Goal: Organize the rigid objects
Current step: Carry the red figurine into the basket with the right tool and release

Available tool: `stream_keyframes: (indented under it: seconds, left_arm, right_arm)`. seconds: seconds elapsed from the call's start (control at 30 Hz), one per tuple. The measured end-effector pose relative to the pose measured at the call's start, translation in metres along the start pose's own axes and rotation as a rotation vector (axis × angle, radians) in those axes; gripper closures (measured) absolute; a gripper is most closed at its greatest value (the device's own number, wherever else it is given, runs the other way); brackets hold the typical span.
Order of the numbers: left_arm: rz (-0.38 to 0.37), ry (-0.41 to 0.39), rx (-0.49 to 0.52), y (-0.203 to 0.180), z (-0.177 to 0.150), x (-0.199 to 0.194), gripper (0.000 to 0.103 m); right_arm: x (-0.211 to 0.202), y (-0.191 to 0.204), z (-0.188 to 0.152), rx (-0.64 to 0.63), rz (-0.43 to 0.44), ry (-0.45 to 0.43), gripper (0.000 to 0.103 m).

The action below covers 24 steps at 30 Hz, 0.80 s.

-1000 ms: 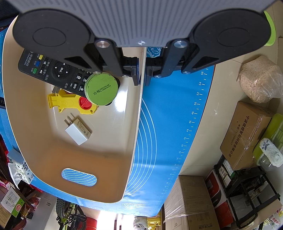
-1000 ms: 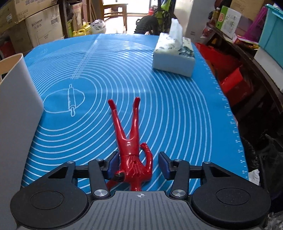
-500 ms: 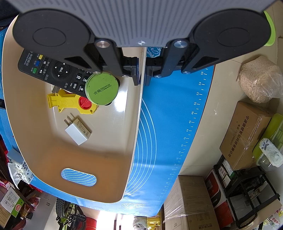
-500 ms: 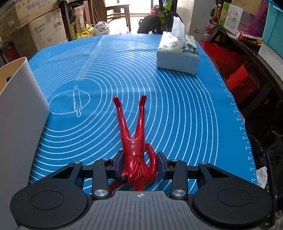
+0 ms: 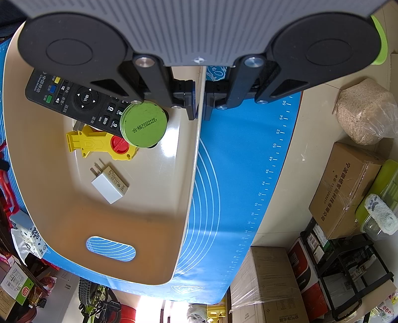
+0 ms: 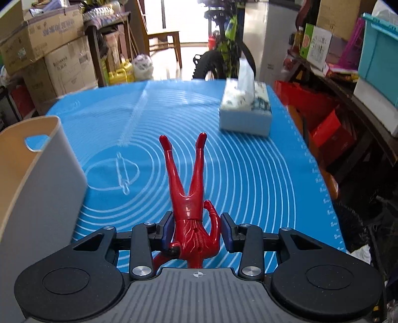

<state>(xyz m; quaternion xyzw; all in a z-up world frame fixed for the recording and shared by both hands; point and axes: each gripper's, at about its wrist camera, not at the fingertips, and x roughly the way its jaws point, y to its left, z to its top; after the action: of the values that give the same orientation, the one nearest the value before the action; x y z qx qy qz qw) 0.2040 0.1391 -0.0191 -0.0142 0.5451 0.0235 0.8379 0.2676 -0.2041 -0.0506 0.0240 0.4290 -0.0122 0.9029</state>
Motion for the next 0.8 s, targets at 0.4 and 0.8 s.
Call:
stream_keyframes:
  seconds: [0.4,0.8]
  left_arm:
    - [-0.001,0.000,0.000,0.000,0.000,0.000,0.096]
    - [0.000,0.000,0.000,0.000,0.000,0.000,0.096]
  right_arm:
    - [-0.058,0.038,0.018,-0.051,0.100,-0.185,0.057]
    - [-0.096,0.104,0.023,-0.115,0.246,-0.272,0.057]
